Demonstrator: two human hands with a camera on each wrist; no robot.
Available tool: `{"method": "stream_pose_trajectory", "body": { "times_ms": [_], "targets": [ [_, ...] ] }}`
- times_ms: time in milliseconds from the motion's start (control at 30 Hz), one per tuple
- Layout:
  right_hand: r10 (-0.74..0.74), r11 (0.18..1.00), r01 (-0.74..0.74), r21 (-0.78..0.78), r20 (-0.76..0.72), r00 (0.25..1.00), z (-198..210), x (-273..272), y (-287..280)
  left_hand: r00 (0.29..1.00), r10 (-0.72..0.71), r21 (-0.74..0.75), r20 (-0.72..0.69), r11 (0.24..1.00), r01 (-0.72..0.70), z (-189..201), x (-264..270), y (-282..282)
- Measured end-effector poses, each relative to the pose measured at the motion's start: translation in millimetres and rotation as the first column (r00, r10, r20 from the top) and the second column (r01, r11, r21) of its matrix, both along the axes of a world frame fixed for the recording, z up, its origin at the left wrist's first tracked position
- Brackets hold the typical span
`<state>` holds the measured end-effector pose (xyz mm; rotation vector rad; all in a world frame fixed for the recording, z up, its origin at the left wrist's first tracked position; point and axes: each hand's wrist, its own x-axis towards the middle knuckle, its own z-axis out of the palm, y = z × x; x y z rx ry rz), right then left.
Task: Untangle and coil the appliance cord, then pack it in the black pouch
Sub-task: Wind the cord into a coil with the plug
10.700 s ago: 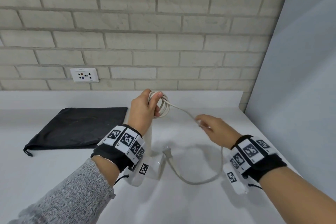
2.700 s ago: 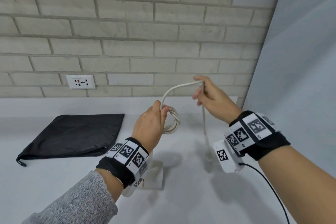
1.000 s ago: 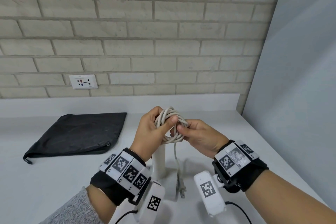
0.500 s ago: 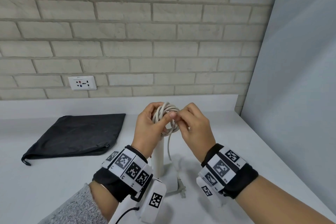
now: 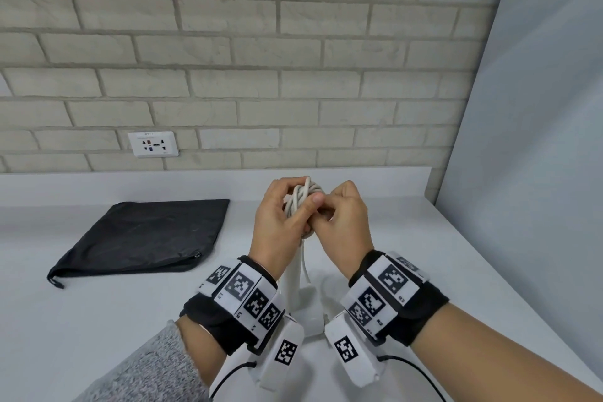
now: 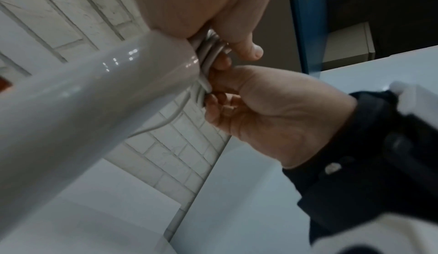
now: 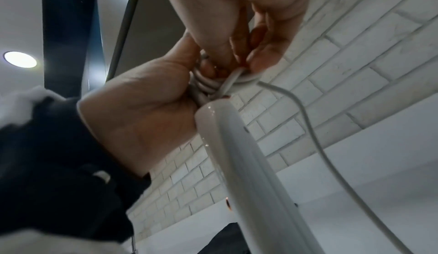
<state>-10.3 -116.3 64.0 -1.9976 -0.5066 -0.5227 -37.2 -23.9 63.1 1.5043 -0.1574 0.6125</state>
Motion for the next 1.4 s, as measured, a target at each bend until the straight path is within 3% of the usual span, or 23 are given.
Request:
{"method": "stream_pose_trajectory", "body": {
  "times_ms": [133, 267, 367, 433, 600, 767, 833, 867, 933, 967, 1000, 1067, 1167, 1267, 1400],
  "targets": [
    [0.158, 0.987, -0.158, 0.007, -0.117, 0.980, 2, 0, -7, 0.972, 0.186, 0.237, 0.142, 0.947, -0.216, -4, 6, 13],
    [0.481, 0.861, -0.332, 0.386, -0.401, 0.780, 17, 2, -29, 0.950, 0.229, 0.360, 0.211, 0.886, -0.293, -7, 12, 22],
    [0.602, 0.789, -0.451, 0.417, -0.381, 0.702, 15, 3, -48, 0.944, 0.234, 0.411, 0.233, 0.856, -0.314, -6, 15, 24],
    [0.602, 0.793, -0.475, 0.381, -0.372, 0.707, 12, 1, -56, 0.946, 0.242, 0.438, 0.214, 0.842, -0.315, -5, 19, 27],
    [0.506, 0.837, -0.385, 0.389, -0.284, 0.814, 13, 3, -68, 0.955, 0.253, 0.459, 0.158, 0.837, -0.298, -3, 23, 23],
    [0.342, 0.938, -0.316, 0.146, -0.220, 0.913, 22, 2, -78, 0.965, 0.230, 0.476, 0.125, 0.839, -0.262, -2, 23, 25],
    [0.390, 0.915, -0.334, 0.227, -0.278, 0.878, 25, 3, -84, 0.968, 0.222, 0.490, 0.117, 0.835, -0.251, 0, 22, 25],
    [0.485, 0.853, -0.360, 0.377, -0.320, 0.814, 28, 3, -86, 0.962, 0.243, 0.500, 0.122, 0.823, -0.271, 1, 24, 26],
    [0.701, 0.629, -0.373, 0.682, -0.290, 0.651, 33, 1, -89, 0.951, 0.289, 0.505, 0.109, 0.808, -0.303, 2, 28, 29],
    [0.749, 0.550, -0.377, 0.745, -0.241, 0.617, 34, 1, -89, 0.950, 0.300, 0.504, 0.092, 0.808, -0.304, 2, 30, 30],
    [0.752, 0.539, -0.393, 0.745, -0.216, 0.622, 34, 2, -90, 0.950, 0.303, 0.506, 0.075, 0.810, -0.297, 2, 31, 31],
    [0.709, 0.602, -0.407, 0.687, -0.225, 0.668, 32, 3, -88, 0.950, 0.309, 0.514, 0.044, 0.808, -0.287, 0, 33, 31],
    [0.662, 0.613, -0.328, 0.719, -0.240, 0.710, 28, 7, -85, 0.947, 0.321, 0.516, 0.025, 0.807, -0.287, 0, 36, 31],
    [0.586, 0.676, -0.310, 0.668, -0.233, 0.776, 29, 10, -86, 0.953, 0.303, 0.500, -0.009, 0.827, -0.258, -1, 39, 30],
    [0.591, 0.712, -0.348, 0.609, -0.252, 0.766, 40, 9, -86, 0.963, 0.260, 0.474, -0.074, 0.859, -0.195, 6, 38, 26]
  ]
}}
